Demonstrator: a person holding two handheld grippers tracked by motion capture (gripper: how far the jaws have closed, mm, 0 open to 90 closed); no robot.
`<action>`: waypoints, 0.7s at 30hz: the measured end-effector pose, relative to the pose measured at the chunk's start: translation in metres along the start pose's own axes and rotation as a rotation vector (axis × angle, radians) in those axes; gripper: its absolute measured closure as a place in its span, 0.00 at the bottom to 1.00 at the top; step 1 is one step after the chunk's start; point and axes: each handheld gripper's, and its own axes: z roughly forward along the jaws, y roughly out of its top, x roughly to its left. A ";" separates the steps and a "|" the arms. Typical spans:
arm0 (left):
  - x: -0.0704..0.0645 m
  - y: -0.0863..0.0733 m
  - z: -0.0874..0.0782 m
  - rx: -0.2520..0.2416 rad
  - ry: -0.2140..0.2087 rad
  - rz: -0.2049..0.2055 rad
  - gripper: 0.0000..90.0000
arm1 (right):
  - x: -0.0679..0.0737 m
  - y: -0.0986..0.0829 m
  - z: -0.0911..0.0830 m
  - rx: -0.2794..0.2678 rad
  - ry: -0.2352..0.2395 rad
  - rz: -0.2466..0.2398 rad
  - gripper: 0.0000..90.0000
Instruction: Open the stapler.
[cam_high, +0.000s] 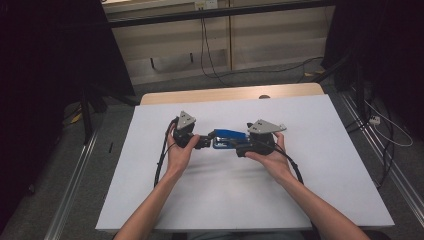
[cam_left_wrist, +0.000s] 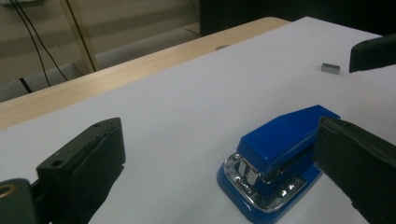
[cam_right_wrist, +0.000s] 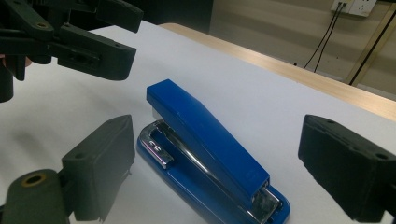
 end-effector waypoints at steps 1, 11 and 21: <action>0.000 0.000 0.000 0.000 0.000 0.000 0.03 | 0.000 0.000 0.000 0.000 0.000 0.000 0.13; 0.005 -0.003 -0.001 0.027 -0.004 -0.028 0.05 | 0.001 -0.001 -0.001 0.018 0.035 -0.014 0.34; 0.005 -0.005 0.004 0.026 0.019 -0.018 0.07 | 0.001 -0.004 0.005 0.014 0.090 0.013 0.66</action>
